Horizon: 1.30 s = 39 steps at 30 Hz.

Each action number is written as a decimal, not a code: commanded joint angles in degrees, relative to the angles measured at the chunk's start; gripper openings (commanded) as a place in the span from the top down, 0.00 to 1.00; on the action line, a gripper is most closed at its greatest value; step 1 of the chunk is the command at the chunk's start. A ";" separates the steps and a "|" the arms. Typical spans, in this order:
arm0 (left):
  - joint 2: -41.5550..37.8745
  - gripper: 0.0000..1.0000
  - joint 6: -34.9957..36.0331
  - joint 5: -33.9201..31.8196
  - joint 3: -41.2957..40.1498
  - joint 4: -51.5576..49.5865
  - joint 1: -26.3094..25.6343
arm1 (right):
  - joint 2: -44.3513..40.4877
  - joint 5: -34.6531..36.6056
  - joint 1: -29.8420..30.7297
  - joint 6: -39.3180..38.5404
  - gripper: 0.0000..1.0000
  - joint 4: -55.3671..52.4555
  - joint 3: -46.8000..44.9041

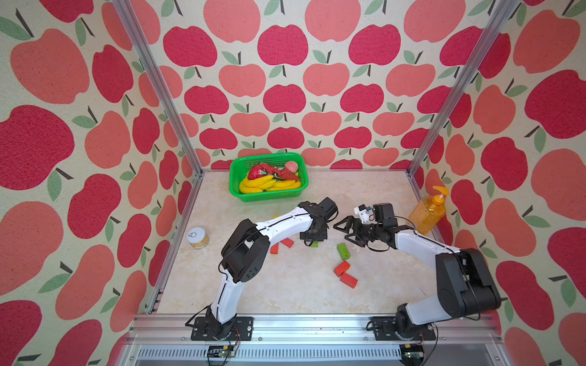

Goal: Assemble the letter k with building blocks
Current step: Pick up the building block from the center of the board, then assemble the building block at the center of the board.

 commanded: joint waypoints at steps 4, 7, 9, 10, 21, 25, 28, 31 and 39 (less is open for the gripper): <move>3.01 0.83 1.44 0.83 1.29 1.10 1.44 | -8.95 -2.26 -0.56 -0.69 0.01 -4.33 -0.59; 4.08 0.84 1.45 1.42 1.99 1.52 1.82 | -9.75 -6.48 -0.65 -1.76 0.01 -6.87 0.78; 4.63 0.84 1.38 1.43 2.42 1.93 1.87 | -8.87 -10.11 -0.68 -4.17 0.01 -10.75 3.08; 5.13 0.84 1.36 1.41 2.87 1.86 1.86 | -8.18 -10.57 -0.65 -5.76 0.01 -12.80 4.24; 8.34 0.85 -1.67 -2.24 6.54 -0.58 1.73 | -1.28 -14.01 -0.83 0.50 0.01 -5.32 1.58; 9.55 0.85 -1.12 -2.88 8.14 -1.42 1.88 | -1.45 -13.74 -0.83 -0.14 0.01 -5.82 1.68; 10.75 0.85 -0.88 -2.91 9.77 -2.25 1.81 | -1.18 -13.36 -0.87 -0.47 0.01 -6.09 1.84; 11.42 0.85 -1.23 -3.22 10.28 -2.68 1.88 | -0.75 -13.30 -0.85 -0.59 0.01 -5.75 1.86; 10.85 0.85 -2.31 -5.43 9.59 -4.37 1.80 | -1.46 -13.37 -0.80 -0.83 0.01 -5.48 1.95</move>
